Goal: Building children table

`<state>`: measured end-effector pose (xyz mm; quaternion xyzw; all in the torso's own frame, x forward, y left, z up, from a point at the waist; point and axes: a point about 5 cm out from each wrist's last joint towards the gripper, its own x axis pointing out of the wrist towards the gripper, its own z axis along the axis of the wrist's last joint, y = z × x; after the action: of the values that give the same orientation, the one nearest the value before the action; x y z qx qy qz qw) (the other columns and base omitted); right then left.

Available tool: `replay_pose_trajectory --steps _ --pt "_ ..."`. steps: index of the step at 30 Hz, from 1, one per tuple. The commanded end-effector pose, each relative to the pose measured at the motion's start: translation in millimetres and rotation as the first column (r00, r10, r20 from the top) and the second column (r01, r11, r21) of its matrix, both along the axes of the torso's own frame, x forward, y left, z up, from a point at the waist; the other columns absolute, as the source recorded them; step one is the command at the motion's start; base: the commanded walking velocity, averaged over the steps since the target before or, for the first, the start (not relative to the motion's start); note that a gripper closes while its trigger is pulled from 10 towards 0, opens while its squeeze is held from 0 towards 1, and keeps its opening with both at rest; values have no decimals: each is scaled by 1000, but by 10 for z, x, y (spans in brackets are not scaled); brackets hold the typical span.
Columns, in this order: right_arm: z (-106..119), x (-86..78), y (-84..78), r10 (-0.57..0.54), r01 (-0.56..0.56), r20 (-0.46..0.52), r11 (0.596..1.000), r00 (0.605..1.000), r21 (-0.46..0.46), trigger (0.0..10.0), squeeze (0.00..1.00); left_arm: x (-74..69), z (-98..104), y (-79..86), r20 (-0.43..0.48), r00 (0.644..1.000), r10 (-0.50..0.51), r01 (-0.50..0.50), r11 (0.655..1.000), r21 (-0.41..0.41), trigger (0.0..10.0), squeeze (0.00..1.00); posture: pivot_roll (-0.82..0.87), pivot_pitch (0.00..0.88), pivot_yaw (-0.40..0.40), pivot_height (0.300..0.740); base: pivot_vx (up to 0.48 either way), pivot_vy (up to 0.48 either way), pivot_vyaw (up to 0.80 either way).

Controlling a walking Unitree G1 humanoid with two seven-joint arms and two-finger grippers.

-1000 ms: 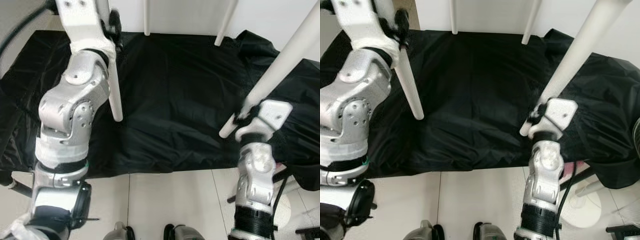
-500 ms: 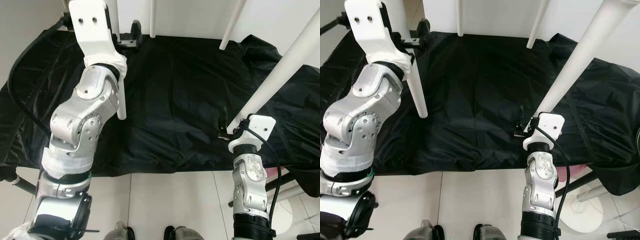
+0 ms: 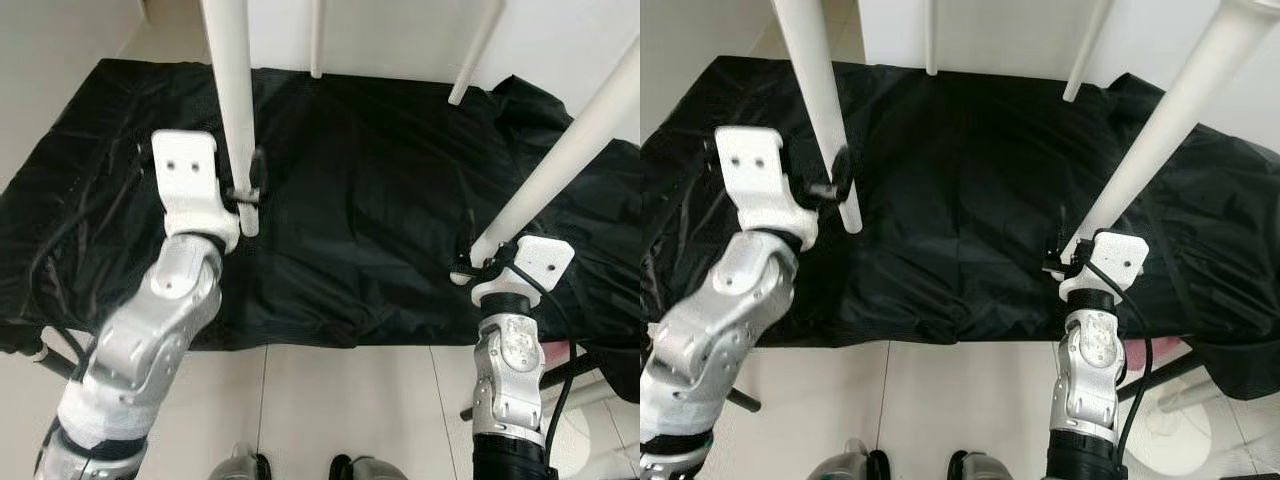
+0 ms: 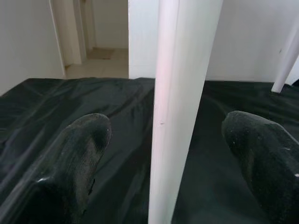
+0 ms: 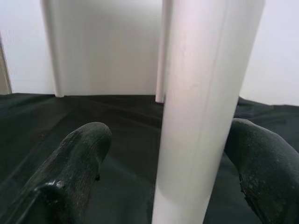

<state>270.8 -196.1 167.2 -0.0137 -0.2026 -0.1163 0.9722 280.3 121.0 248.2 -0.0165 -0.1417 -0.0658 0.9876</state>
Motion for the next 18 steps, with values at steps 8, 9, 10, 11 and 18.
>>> replay_pose_trajectory --steps 8,9,10,11,18 --pt "-566 -479 -19 -72 73 -179 997 981 3 10000 0 -139 -531 -87 -103 927 -360 371 919 129 10000 0 7 83 -23 740 0 0 0" --pt "-566 -479 -19 -72 73 -179 997 981 3 10000 0 -139 -531 -87 -103 927 -360 371 919 129 10000 0 7 83 -23 740 0 0 0" --pt "-601 -522 -14 -74 73 -188 997 979 -12 10000 0 -173 -623 -67 -115 923 -367 381 913 145 10000 0 6 83 -20 740 0 0 0" --pt "-601 -522 -14 -74 73 -188 997 979 -12 10000 0 -173 -623 -67 -115 923 -367 381 913 145 10000 0 6 83 -20 740 0 0 0" --pt "-736 -695 70 20 -30 -217 999 976 -43 10000 0 -320 -937 38 -165 906 -390 417 889 188 10000 0 -3 78 -7 740 0 0 0"
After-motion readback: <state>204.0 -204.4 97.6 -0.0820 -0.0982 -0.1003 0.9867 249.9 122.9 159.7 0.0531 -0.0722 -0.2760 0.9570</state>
